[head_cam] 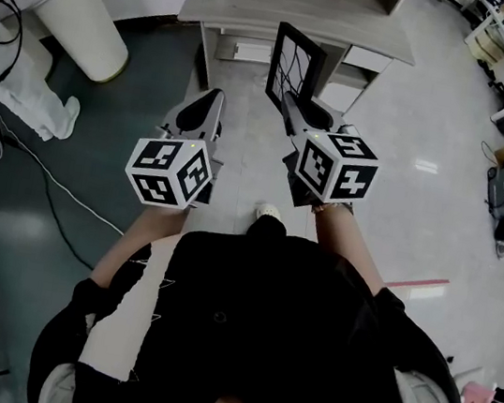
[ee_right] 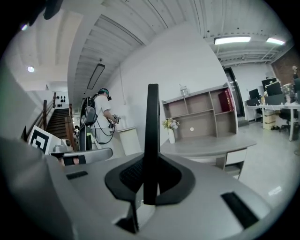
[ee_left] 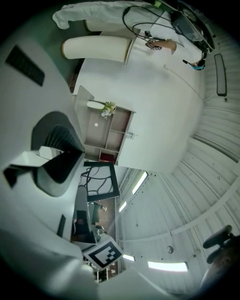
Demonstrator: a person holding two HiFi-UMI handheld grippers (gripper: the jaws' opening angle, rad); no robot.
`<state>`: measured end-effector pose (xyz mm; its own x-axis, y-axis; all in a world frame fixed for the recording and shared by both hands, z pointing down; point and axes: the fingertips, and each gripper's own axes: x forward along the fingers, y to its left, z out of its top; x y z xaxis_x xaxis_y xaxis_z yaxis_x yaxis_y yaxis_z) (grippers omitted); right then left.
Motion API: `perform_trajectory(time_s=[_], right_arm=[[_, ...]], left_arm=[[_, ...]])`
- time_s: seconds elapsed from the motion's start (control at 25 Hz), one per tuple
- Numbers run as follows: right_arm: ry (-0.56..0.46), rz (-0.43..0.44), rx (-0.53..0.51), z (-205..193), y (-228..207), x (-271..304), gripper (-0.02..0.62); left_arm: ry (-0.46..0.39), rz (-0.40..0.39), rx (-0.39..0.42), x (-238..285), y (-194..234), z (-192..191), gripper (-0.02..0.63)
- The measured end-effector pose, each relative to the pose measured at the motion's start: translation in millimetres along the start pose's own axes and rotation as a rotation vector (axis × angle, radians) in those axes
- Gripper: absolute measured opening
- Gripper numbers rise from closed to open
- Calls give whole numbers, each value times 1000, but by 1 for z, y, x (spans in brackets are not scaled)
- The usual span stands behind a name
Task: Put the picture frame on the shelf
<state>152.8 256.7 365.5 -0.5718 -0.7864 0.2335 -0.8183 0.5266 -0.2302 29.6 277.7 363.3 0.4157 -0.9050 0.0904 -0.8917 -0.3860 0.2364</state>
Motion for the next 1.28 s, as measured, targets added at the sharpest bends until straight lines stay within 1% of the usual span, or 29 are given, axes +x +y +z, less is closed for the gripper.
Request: perform_trajectory(time_s=[0.36, 0.56, 0.76, 0.92, 1.28], right_arm=[[-16, 98, -55, 55, -55, 49, 43], [-24, 129, -74, 73, -96, 69, 42], [-29, 160, -81, 83, -127, 90, 41], [-18, 169, -59, 82, -145, 103, 41], [-29, 157, -35, 92, -178, 117, 41]], left_arm=[[-77, 47, -38, 88, 0, 37, 11], [-107, 58, -31, 135, -8, 43, 11], [-120, 74, -29, 171, -10, 42, 11], [-101, 82, -32, 193, -8, 39, 12], [-104, 69, -22, 231, -9, 46, 12]])
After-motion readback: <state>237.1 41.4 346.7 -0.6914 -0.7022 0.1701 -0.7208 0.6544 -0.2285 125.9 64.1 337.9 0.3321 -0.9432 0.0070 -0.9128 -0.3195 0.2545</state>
